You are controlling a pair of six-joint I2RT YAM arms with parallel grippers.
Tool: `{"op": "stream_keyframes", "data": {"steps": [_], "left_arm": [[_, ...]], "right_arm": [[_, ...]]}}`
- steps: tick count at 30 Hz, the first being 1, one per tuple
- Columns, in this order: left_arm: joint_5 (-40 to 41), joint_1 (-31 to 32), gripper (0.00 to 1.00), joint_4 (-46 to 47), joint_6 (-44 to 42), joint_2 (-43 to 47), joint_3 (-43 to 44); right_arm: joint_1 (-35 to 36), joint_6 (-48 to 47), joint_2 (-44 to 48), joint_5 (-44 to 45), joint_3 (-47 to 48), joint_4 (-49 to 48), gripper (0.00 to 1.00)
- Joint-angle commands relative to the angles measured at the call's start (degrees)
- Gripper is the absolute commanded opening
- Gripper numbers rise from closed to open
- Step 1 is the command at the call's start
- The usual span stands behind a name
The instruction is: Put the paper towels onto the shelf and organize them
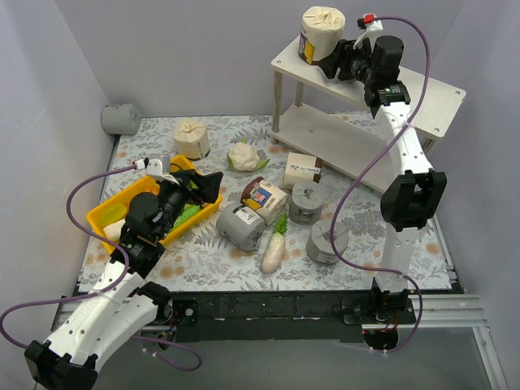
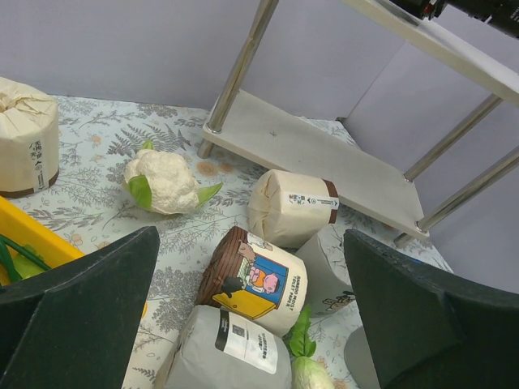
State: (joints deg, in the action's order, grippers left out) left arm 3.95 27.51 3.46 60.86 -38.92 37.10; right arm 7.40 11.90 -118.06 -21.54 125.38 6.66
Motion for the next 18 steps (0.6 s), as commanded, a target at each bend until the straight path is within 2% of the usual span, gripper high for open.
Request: {"op": "stream_keyframes", "data": {"steps": [1, 9, 13, 18], "left_arm": [[0.7, -0.2, 0.98, 0.1, -0.9, 0.1, 0.8], [1.3, -0.2, 0.98, 0.1, -0.9, 0.2, 0.7], [1.6, -0.2, 0.98, 0.0, -0.8, 0.7, 0.7], [1.9, -0.2, 0.98, 0.1, -0.8, 1.2, 0.6]], "right_arm": [[0.4, 0.8, -1.0, -1.9, 4.6, -1.9, 0.65], [0.6, 1.2, 2.3, -0.9, 4.4, 2.1, 0.66], [0.7, 0.8, 9.6, 2.8, -2.8, 3.1, 0.67], [2.1, 0.9, 17.0, 7.9, -7.4, 8.4, 0.67]]}}
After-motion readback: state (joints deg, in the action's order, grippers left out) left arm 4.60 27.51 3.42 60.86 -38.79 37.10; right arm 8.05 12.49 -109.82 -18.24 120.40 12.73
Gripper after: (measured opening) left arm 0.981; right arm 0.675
